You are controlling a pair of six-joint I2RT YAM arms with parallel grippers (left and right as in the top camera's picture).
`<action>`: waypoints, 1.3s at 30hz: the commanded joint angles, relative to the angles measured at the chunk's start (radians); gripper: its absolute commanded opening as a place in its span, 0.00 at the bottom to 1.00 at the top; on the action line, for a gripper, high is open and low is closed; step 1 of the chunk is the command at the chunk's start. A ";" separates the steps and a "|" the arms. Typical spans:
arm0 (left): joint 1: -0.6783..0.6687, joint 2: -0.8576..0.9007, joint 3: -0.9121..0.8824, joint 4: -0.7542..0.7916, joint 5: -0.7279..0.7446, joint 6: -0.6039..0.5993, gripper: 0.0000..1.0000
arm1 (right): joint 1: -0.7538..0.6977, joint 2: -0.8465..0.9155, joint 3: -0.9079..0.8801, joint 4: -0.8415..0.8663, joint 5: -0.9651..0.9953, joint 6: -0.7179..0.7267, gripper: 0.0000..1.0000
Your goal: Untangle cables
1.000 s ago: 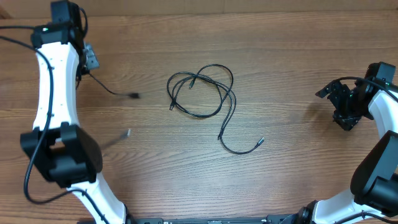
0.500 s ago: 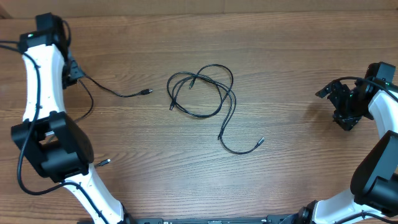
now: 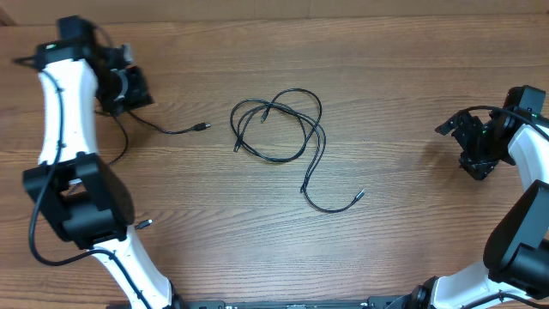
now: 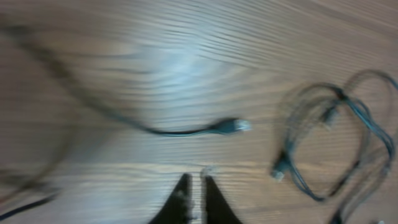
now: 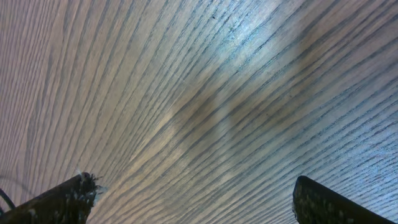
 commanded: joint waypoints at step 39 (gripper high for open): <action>-0.535 0.098 0.001 0.000 -0.435 -0.489 0.04 | -0.001 -0.016 0.024 0.005 0.008 0.004 1.00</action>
